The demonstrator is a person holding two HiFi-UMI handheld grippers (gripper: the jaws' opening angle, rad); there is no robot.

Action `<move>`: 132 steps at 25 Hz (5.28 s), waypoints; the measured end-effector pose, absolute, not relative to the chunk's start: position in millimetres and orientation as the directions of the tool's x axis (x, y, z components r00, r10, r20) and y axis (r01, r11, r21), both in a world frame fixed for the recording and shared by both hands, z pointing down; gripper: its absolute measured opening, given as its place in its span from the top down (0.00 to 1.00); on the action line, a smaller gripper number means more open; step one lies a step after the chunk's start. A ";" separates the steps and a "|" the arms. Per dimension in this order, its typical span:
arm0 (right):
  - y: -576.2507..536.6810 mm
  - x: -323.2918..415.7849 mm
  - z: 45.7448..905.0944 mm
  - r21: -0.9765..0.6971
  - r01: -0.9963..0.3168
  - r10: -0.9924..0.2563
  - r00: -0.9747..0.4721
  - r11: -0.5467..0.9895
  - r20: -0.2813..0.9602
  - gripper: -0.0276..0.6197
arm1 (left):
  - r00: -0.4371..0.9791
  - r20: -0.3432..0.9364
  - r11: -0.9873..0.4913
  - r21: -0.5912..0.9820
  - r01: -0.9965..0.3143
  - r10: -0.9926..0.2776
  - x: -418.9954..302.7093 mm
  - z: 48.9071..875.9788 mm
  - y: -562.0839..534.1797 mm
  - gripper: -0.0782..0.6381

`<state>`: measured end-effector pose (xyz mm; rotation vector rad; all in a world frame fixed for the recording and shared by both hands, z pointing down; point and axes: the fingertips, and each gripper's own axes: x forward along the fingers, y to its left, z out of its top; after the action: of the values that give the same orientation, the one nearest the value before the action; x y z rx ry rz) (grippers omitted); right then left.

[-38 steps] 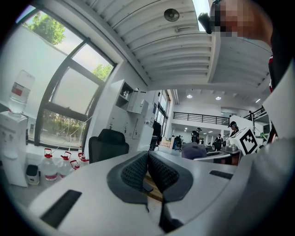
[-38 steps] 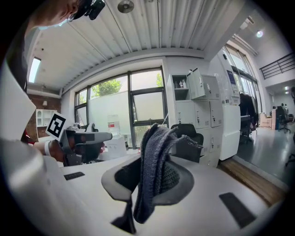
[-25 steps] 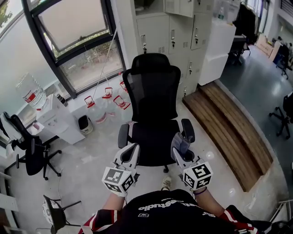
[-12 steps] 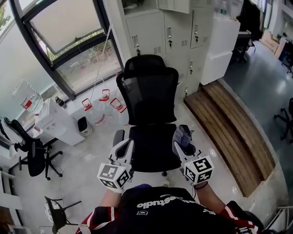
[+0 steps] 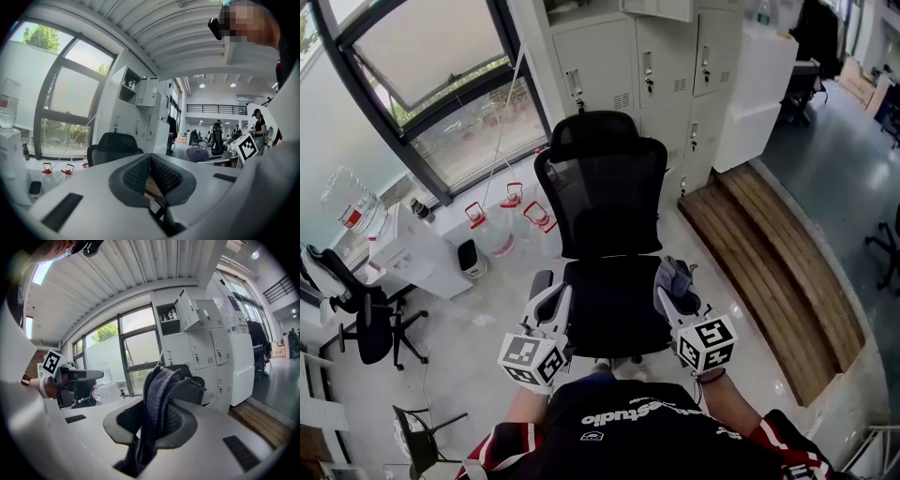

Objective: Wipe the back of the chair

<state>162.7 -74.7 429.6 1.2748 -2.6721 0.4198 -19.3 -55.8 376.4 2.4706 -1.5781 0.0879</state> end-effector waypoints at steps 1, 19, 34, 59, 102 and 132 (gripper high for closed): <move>-79.6 161.4 430.1 -0.184 -0.781 -0.738 -0.624 0.596 0.256 0.84 | 0.428 0.159 -0.408 0.144 -0.901 -0.890 -20.7 376.5 -60.7 0.86; -231.5 136.3 450.0 -0.138 -0.849 -0.797 -0.527 0.510 0.294 0.84 | 0.438 0.135 -0.416 0.164 -0.895 -0.889 -77.1 381.5 -199.2 0.86; -398.8 127.0 502.6 -0.122 -0.908 -0.850 -0.417 0.400 0.322 0.84 | 0.477 0.177 -0.441 0.208 -0.873 -0.861 -130.6 416.7 -324.1 0.86; -654.3 185.9 657.5 -0.013 -0.996 -0.904 -0.087 0.090 0.418 0.84 | 0.365 0.280 -0.303 0.241 -0.922 -0.888 -233.3 472.6 -368.4 0.86; -643.9 -222.3 657.6 -0.097 -0.785 -0.707 -0.598 0.612 0.378 0.84 | 0.092 0.288 -0.011 0.271 -0.963 -0.953 -364.3 482.5 -283.9 0.86; -564.9 -27.8 638.9 -0.107 -0.849 -0.773 -0.518 0.518 0.367 0.85 | 0.352 0.228 -0.288 0.270 -0.919 -0.908 -248.6 466.4 -297.2 0.86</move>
<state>-27.8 -564.9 638.9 1.3630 -2.4888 0.3978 -248.6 -297.2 466.4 2.2687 -1.6086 0.0431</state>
